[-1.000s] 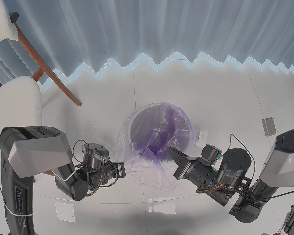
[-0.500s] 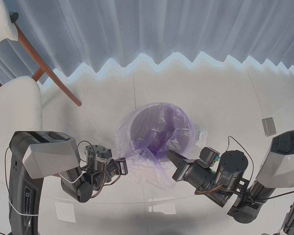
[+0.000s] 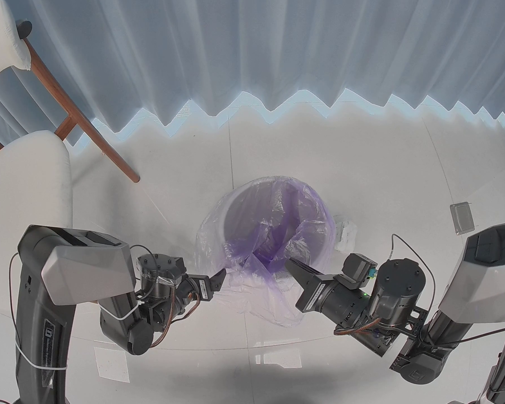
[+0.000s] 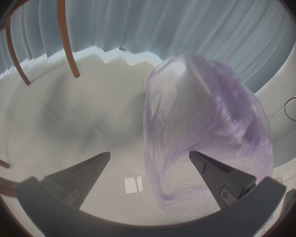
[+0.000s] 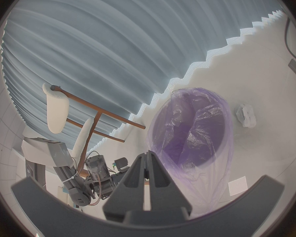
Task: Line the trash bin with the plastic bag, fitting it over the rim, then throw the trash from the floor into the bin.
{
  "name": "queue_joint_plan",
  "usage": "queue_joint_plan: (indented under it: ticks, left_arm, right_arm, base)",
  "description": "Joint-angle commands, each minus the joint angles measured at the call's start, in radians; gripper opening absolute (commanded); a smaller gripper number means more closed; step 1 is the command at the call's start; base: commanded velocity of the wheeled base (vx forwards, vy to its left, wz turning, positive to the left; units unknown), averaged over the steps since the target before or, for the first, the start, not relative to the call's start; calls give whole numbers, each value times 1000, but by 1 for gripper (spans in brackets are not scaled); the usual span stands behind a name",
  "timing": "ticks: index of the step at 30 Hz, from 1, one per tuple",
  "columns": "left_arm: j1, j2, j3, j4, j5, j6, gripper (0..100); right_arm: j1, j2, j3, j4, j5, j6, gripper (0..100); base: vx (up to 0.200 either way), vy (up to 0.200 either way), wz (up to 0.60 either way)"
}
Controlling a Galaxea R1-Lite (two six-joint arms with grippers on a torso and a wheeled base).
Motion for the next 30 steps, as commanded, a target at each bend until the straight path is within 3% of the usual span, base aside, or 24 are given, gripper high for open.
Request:
queue_joint_plan:
  ticks: [1, 8, 17, 25, 30]
  left_arm:
    - [12, -58, 84, -119, 7, 51, 100]
    - [-11, -301, 244, -105, -2, 68, 100]
    - [-109, -491, 363, -104, -1, 88, 100]
    - [-158, -633, 356, -100, -4, 132, 100]
    - [-242, -765, 290, -45, -2, 167, 100]
  right_arm:
    - [-1, 5, 0, -16, 0, 1, 0]
    - [-2, 25, -8, -16, 0, 4, 0]
    - [-2, 23, -28, -16, 0, 47, 0]
    - [-5, -6, -57, -16, -3, 52, 0]
    - [-5, -53, -40, -15, -2, 56, 0]
  base:
    - [0, 0, 0]
    - [0, 0, 0]
    - [0, 0, 0]
    - [0, 0, 0]
    - [0, 0, 0]
